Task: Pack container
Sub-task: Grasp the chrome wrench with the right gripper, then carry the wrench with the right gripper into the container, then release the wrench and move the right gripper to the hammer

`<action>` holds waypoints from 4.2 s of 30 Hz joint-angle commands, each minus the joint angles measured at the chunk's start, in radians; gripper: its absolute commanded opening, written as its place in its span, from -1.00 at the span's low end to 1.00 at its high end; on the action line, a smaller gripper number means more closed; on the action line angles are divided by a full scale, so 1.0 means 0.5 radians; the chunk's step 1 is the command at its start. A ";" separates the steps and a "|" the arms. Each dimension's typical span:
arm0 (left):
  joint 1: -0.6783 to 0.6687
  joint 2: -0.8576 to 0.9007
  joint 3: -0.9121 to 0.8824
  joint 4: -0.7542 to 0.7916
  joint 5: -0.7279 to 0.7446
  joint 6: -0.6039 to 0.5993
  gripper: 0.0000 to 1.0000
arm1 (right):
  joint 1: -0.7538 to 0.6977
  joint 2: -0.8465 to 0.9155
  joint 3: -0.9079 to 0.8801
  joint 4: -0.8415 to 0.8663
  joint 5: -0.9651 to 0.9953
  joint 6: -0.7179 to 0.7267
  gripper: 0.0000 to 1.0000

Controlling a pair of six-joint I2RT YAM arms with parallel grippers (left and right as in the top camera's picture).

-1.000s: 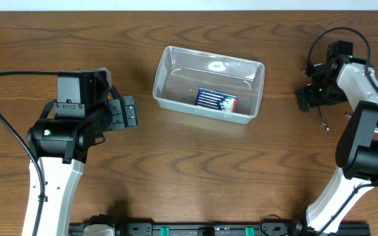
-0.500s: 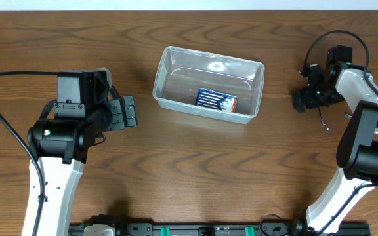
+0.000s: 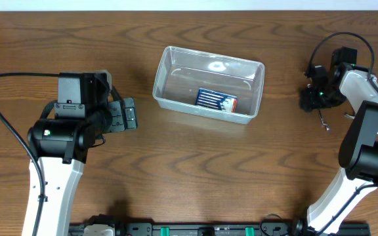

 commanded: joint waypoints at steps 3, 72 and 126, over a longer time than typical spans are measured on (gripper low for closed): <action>-0.006 0.000 0.035 -0.012 -0.024 0.032 0.97 | -0.020 0.056 -0.045 -0.042 0.045 0.008 0.07; -0.006 0.001 0.035 -0.027 -0.024 0.033 0.97 | 1.238 0.332 1.077 -0.642 -0.211 -0.898 -0.98; -0.006 0.001 0.035 -0.043 -0.024 0.033 0.97 | 1.028 0.505 1.095 -0.259 0.252 -0.043 -0.97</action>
